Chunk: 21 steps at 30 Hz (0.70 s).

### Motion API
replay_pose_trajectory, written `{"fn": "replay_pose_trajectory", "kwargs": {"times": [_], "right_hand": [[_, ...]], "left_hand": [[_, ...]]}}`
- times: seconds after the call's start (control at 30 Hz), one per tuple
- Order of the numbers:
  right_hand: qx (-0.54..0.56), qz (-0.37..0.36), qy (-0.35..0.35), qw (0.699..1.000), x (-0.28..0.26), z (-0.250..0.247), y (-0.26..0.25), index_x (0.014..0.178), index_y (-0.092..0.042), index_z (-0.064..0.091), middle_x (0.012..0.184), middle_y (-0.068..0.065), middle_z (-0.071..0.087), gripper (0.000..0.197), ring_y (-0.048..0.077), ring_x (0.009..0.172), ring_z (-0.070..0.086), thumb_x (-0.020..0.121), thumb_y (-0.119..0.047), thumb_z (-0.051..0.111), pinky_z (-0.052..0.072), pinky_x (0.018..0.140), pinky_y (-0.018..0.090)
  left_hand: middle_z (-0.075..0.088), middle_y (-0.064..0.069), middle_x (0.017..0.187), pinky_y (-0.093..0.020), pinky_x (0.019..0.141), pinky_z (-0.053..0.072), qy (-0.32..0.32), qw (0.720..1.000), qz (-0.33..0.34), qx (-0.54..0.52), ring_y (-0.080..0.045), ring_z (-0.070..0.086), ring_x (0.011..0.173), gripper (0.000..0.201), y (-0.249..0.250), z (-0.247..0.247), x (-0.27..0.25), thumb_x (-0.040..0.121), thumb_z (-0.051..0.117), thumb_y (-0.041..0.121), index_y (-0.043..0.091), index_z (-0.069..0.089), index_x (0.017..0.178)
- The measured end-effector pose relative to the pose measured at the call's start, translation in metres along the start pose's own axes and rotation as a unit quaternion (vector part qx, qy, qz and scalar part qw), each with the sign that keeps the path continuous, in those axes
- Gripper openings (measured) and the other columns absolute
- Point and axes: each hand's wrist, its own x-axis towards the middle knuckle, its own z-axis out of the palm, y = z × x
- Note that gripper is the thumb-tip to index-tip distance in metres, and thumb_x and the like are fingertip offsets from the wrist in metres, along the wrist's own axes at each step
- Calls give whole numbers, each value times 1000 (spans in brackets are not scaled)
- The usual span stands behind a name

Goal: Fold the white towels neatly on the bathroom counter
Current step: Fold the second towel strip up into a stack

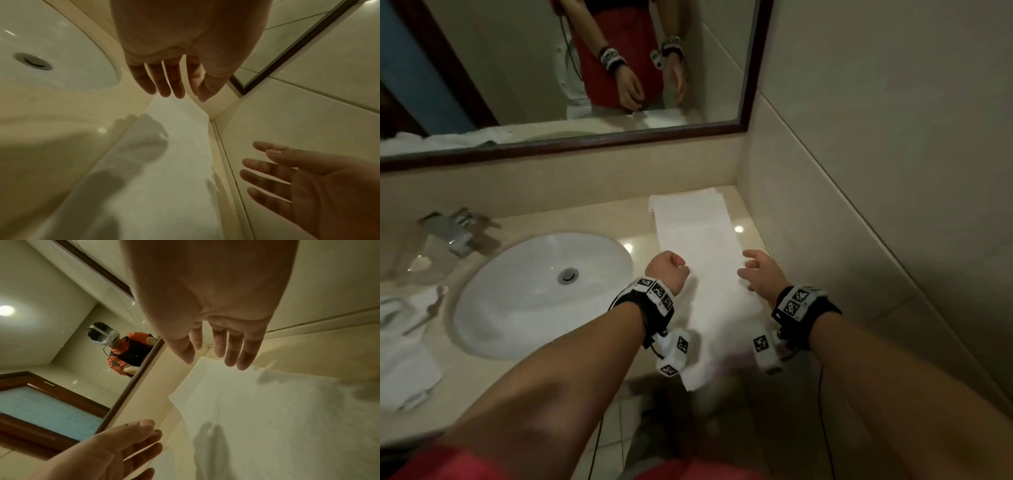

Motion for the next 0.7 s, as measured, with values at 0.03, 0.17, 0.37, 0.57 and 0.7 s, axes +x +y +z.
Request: {"fn": "replay_pose_trajectory", "kwargs": {"times": [0.03, 0.17, 0.37, 0.57, 0.7], "right_hand": [[-3, 5, -4, 1000, -7, -3, 10, 129, -18, 52, 112, 6, 52, 45, 24, 100, 56, 86, -13, 63, 50, 91, 43], [-11, 23, -20, 999, -23, -6, 36, 127, -15, 52, 103, 5, 53, 43, 22, 87, 55, 86, -10, 62, 50, 84, 41], [-13, 89, -17, 996, -34, -4, 75, 109, -17, 56, 94, 8, 59, 28, 24, 80, 56, 82, -8, 59, 47, 66, 34], [-62, 169, -37, 983, -50, -2, 110, 59, -11, 54, 60, 11, 50, 27, 22, 53, 48, 82, 3, 49, 36, 51, 26], [-90, 209, -43, 973, -56, -4, 140, 74, -18, 58, 78, 5, 59, 13, 20, 68, 56, 86, -17, 58, 48, 67, 29]], "left_hand": [[63, 0, 88, -25, 75, 44, -2, 1000, -10, 3, -23, 60, 88, 6, -5, 5, -13, 82, 63, 16, 17, 61, 87], [63, -1, 79, -23, 62, 41, -15, 999, -46, -2, -22, 59, 79, 5, -23, 17, -51, 83, 63, 15, 16, 60, 79], [71, -16, 82, -31, 56, 52, -86, 989, -118, -18, -29, 67, 71, 13, -43, 34, -86, 83, 62, 18, 12, 62, 71], [73, -13, 82, -38, 71, 60, -171, 970, -172, 28, -30, 70, 73, 18, -66, 47, -106, 86, 65, 19, 2, 71, 85], [70, -14, 84, -30, 59, 54, -234, 946, -221, 46, -27, 64, 66, 27, -81, 52, -123, 84, 70, 27, 3, 72, 97]]}}
